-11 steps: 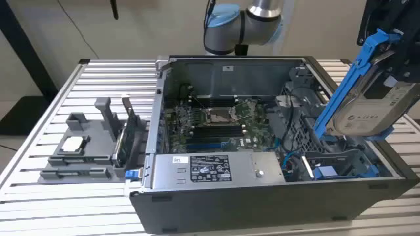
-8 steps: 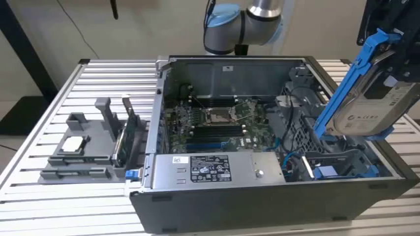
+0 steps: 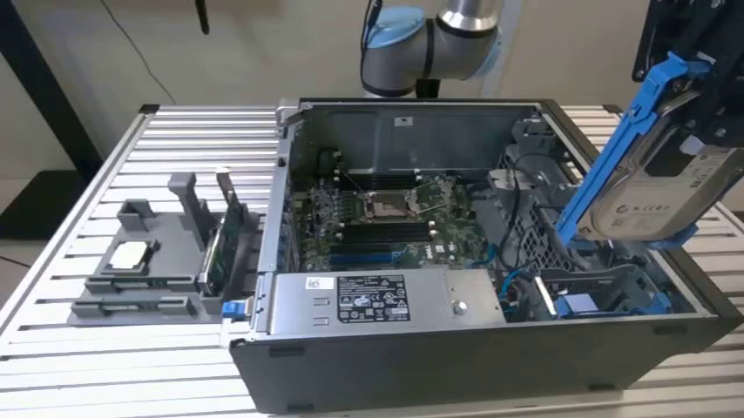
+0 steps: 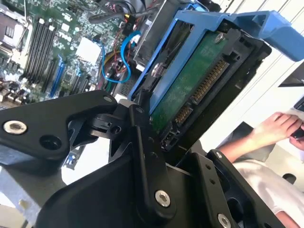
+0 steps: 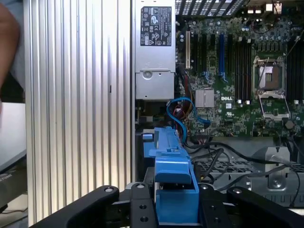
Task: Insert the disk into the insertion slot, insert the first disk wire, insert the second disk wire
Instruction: 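Insert the disk into the insertion slot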
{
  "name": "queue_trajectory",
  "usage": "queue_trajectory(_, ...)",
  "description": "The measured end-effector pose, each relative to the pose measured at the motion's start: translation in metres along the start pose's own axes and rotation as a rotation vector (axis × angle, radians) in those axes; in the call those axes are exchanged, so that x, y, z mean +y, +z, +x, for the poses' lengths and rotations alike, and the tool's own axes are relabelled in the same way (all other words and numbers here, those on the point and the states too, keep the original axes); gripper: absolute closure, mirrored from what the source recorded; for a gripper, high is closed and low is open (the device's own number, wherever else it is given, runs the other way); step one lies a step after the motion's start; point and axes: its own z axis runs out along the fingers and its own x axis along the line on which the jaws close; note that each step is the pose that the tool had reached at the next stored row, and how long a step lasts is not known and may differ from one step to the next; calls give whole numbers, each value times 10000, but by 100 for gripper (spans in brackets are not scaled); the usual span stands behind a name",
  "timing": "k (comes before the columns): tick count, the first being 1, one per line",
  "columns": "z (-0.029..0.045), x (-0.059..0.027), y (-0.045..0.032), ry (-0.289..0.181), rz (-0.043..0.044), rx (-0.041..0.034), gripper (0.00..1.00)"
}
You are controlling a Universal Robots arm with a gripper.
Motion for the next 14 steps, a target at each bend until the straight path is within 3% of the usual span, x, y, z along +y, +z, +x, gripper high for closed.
queue_trajectory(10, 0, -44, 107, -1, 0, -1, 67)
queue_trajectory(14, 0, -45, 114, 0, 0, 1, 67)
